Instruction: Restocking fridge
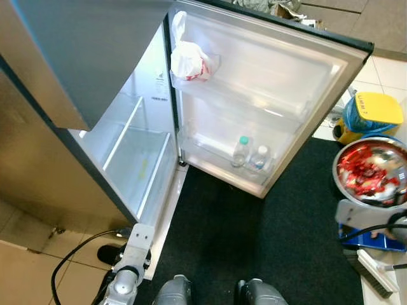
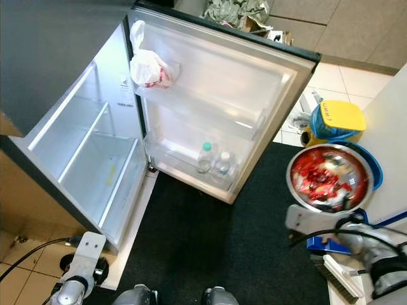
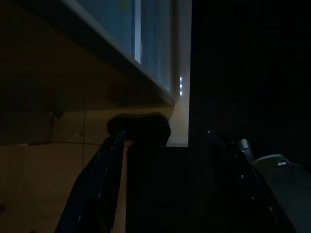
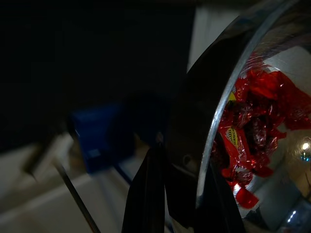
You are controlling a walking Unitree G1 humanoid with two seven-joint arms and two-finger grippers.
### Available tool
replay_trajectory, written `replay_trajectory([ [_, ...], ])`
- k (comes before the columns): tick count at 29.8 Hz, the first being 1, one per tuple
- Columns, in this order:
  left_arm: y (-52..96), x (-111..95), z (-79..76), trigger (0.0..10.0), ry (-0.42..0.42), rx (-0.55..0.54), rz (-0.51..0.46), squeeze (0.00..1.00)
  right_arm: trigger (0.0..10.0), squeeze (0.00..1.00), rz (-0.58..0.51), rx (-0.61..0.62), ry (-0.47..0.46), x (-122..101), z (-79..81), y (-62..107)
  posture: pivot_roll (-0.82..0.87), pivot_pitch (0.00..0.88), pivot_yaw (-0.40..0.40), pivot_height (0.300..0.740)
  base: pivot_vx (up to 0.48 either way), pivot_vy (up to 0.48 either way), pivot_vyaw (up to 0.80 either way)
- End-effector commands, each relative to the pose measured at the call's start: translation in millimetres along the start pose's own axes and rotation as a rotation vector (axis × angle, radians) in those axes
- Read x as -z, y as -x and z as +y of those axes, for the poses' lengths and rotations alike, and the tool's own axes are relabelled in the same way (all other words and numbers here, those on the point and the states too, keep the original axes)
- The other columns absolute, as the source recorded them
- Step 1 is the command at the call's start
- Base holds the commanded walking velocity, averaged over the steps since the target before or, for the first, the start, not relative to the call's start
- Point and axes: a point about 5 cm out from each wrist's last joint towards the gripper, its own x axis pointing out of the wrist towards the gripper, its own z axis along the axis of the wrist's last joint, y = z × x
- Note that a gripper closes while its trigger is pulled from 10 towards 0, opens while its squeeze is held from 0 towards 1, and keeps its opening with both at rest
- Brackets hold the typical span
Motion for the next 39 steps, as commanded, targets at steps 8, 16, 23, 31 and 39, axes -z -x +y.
replay_trajectory([
  [8,3.1,3.9,-3.4,10.0,0.023,0.044,-0.004,0.0,10.0,0.0,-0.12,-0.004,-0.157,-37.5,40.5,-5.4,-0.02,0.166,-0.021,0.74,0.0,0.0,0.0],
  [16,3.2,3.5,-6.5,10.0,0.028,0.056,-0.006,0.0,10.0,0.0,-0.163,0.053,-0.172,-51.5,41.6,-7.1,-0.03,0.159,-0.027,0.74,0.0,0.0,0.0],
  [23,2.9,2.8,-8.3,10.0,0.02,0.056,-0.007,0.0,10.0,0.0,-0.148,0.093,-0.166,-50.0,38.4,-7.3,-0.03,0.157,-0.032,0.74,0.0,0.0,0.23],
  [31,3.0,3.1,-9.6,10.0,0.018,0.056,-0.002,0.0,10.0,0.0,-0.126,0.106,-0.163,-47.3,36.5,-7.6,-0.03,0.161,-0.035,0.74,0.0,0.0,0.8],
  [39,3.0,3.5,-10.7,10.0,0.016,0.055,0.002,0.0,10.0,0.0,-0.122,0.108,-0.16,-46.6,36.4,-7.6,-0.03,0.163,-0.035,0.74,0.0,0.0,0.8],
])
